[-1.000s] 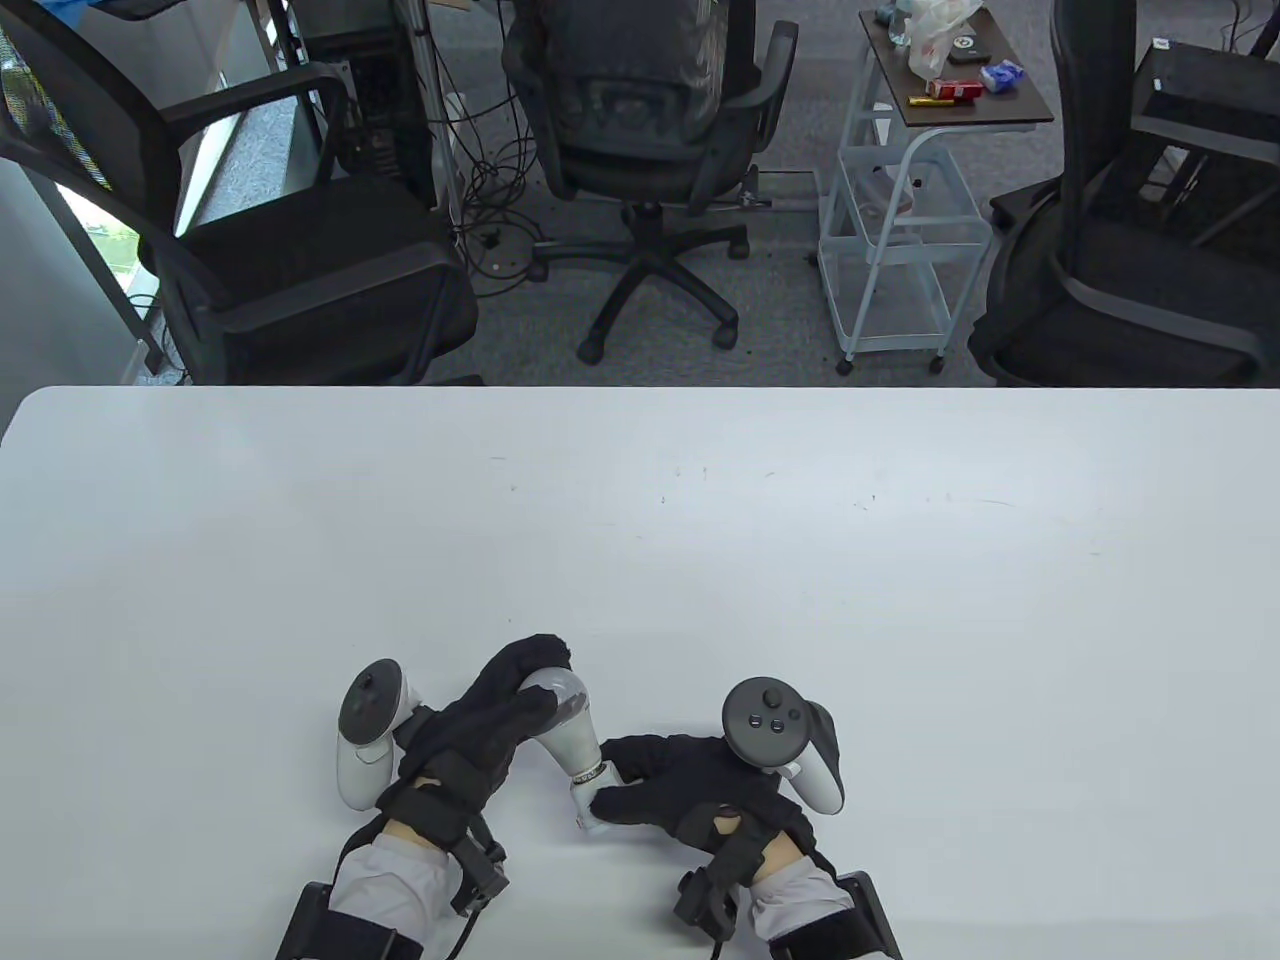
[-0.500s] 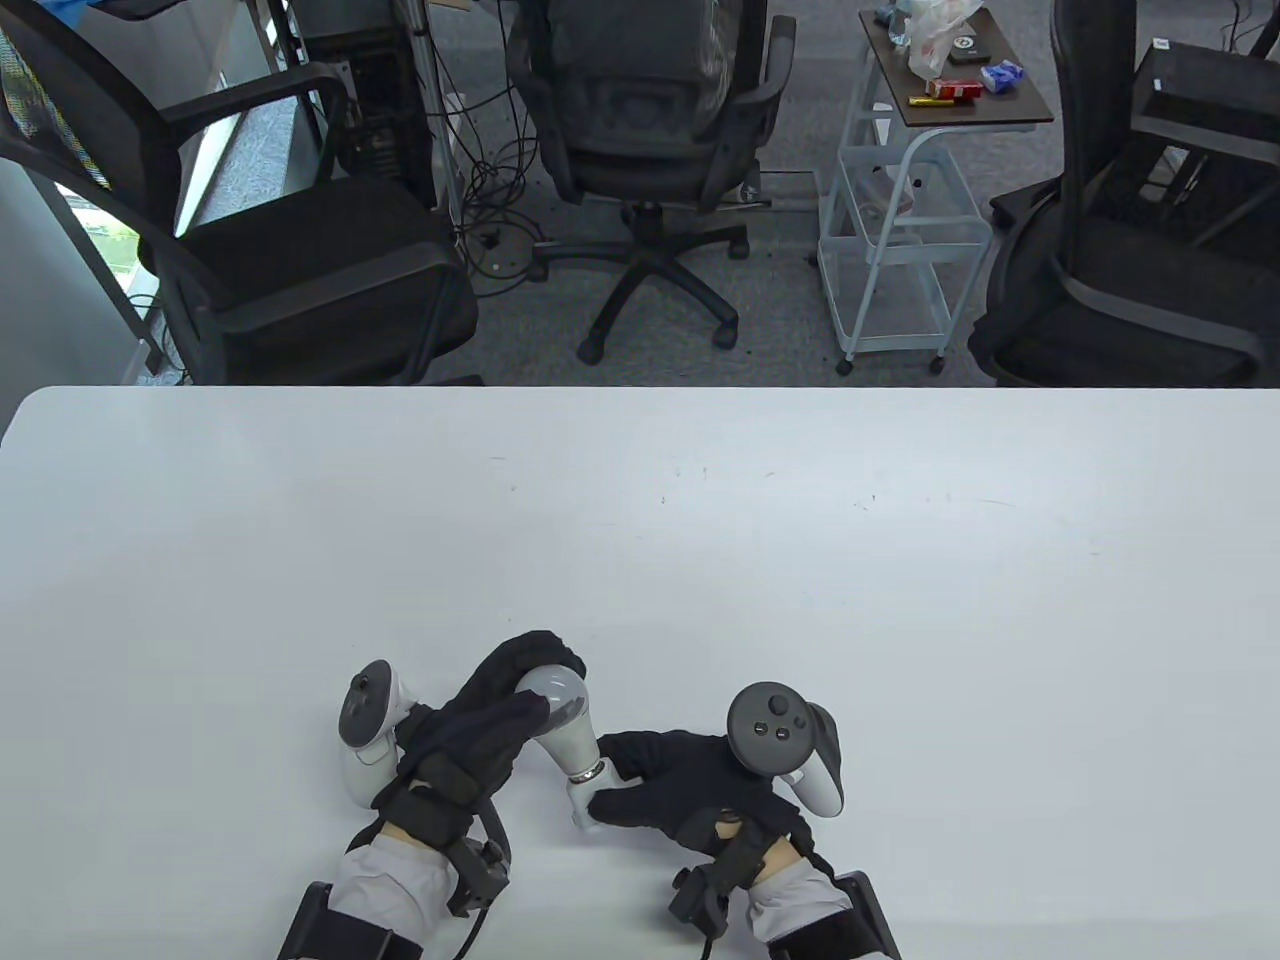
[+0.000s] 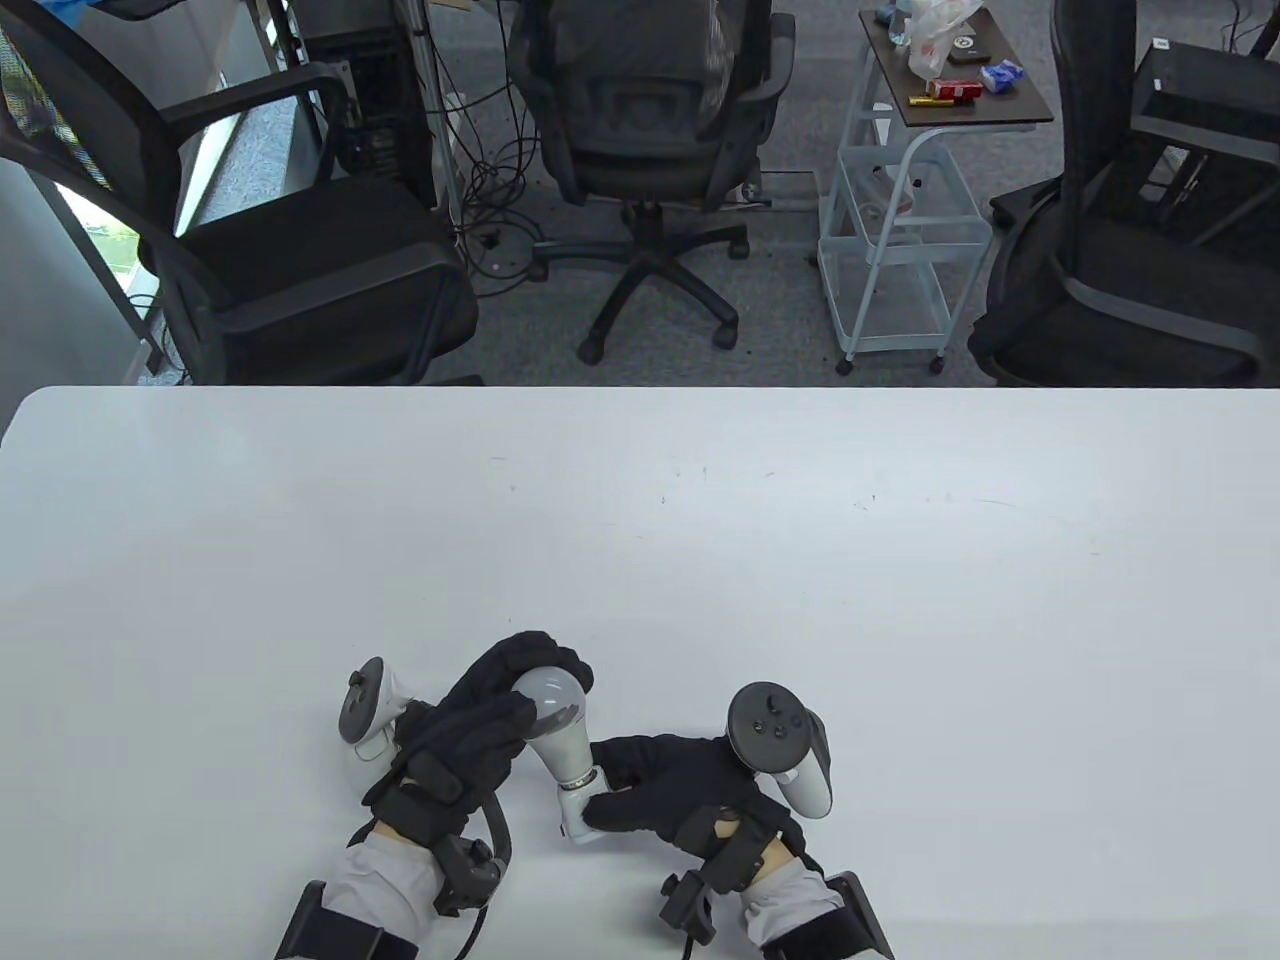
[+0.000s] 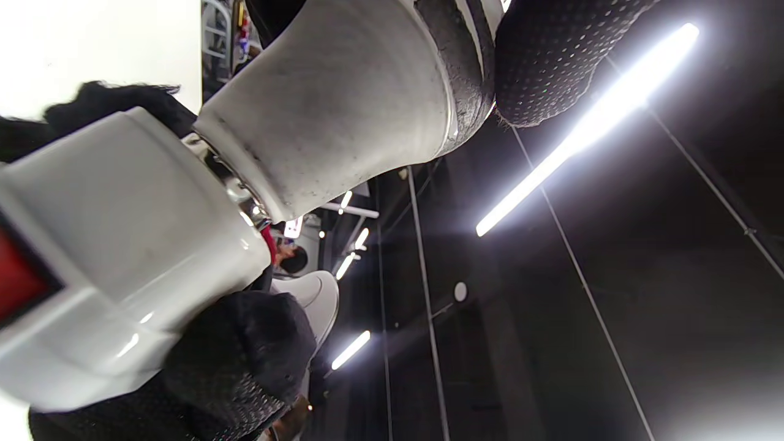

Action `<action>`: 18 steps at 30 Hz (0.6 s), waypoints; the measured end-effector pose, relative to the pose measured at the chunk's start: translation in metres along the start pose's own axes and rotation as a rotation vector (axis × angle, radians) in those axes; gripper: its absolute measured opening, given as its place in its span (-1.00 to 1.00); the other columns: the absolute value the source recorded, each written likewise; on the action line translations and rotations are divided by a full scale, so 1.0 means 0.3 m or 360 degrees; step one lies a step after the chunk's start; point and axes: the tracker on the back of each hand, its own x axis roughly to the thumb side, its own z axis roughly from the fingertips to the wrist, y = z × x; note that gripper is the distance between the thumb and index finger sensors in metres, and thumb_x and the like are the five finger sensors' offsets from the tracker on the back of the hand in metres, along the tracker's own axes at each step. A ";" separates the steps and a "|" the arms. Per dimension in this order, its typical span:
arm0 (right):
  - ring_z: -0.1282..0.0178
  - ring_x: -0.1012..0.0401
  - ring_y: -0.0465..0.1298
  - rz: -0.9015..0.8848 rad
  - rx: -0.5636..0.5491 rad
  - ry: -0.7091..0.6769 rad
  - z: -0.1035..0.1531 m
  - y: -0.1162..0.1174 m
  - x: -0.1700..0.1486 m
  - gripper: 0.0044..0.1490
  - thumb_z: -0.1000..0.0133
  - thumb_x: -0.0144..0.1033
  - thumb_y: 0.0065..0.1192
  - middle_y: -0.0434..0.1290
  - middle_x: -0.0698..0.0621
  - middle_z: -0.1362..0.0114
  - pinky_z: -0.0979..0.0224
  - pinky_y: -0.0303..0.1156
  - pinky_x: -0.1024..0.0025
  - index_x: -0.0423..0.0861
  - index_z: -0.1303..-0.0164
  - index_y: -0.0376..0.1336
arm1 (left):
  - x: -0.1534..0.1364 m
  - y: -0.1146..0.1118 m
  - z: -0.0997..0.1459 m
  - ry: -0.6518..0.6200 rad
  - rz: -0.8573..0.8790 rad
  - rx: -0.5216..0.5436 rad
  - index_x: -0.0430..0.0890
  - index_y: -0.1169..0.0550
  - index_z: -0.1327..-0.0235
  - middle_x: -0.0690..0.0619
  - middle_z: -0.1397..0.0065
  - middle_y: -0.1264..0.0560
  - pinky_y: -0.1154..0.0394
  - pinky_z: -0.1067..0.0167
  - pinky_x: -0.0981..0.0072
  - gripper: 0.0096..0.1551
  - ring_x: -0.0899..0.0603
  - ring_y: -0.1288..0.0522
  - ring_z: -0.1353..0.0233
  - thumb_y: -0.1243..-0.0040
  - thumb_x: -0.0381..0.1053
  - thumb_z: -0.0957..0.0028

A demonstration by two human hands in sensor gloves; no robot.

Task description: Screw light bulb into light bulb socket (Screw with left hand)

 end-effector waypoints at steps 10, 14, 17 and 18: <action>-0.16 -0.18 0.54 0.0171 0.0143 0.0102 0.003 0.002 0.025 -0.13 0.00 0.03 0.57 0.54 -0.26 -0.24 -0.45 0.06 -0.47 -0.22 -0.36 0.27 | 0.034 -0.017 -0.006 0.0061 -0.0195 -0.0078 -0.04 -0.25 -0.72 -0.31 -0.71 -0.21 0.04 -0.35 -0.78 -0.25 -0.47 -0.12 -0.68 -0.23 0.13 -0.33; -0.23 -0.21 0.51 0.0485 0.0050 0.0170 0.016 -0.015 0.047 -0.18 -0.01 -0.04 0.59 0.51 -0.27 -0.29 -0.46 0.01 -0.49 -0.23 -0.33 0.30 | 0.090 -0.032 -0.001 0.0124 -0.0595 -0.0042 -0.05 -0.31 -0.71 -0.39 -0.74 -0.09 0.09 -0.34 -0.79 -0.29 -0.55 0.01 -0.68 -0.22 0.08 -0.32; -0.25 -0.21 0.50 0.0581 -0.0040 0.0172 0.023 -0.032 0.056 -0.19 0.00 -0.07 0.61 0.51 -0.27 -0.30 -0.46 -0.01 -0.50 -0.22 -0.33 0.32 | 0.147 -0.055 0.001 0.0134 -0.0928 -0.0023 -0.03 -0.34 -0.71 -0.39 -0.75 -0.06 0.10 -0.34 -0.79 -0.31 -0.55 0.04 -0.68 -0.21 0.06 -0.31; -0.25 -0.21 0.50 0.0598 -0.0061 0.0165 0.025 -0.037 0.058 -0.20 0.00 -0.07 0.61 0.51 -0.26 -0.30 -0.46 -0.01 -0.50 -0.22 -0.32 0.32 | 0.167 -0.066 0.001 0.0139 -0.1027 -0.0031 -0.03 -0.34 -0.71 -0.39 -0.74 -0.07 0.10 -0.34 -0.78 -0.32 -0.55 0.04 -0.67 -0.20 0.06 -0.32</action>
